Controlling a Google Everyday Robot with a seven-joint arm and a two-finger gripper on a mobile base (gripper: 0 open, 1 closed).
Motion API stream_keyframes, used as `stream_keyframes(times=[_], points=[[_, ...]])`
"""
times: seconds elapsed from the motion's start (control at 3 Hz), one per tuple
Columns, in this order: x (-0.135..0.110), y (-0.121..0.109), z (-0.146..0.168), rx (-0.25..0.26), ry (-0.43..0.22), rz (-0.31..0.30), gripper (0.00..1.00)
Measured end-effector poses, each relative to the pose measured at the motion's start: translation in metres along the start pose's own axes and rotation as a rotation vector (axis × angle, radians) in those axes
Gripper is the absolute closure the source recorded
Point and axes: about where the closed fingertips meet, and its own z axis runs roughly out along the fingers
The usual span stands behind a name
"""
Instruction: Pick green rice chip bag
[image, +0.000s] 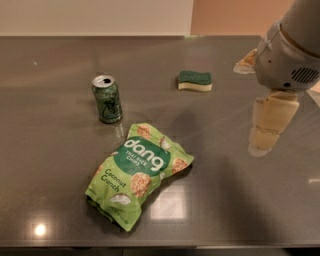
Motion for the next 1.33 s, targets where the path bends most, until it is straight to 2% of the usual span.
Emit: stream_keyframes(times=[0.33,0.67,1.0,1.33], points=[[-0.045,0.014,0.026,-0.031,-0.045,-0.151,0.0],[-0.083,0.031,0.064,-0.078,-0.089,-0.275,0.0],[-0.113,0.041,0.1,-0.135,-0.113,-0.365,0.0],[-0.138,0.052,0.134,-0.21,-0.127,-0.428,0.0]])
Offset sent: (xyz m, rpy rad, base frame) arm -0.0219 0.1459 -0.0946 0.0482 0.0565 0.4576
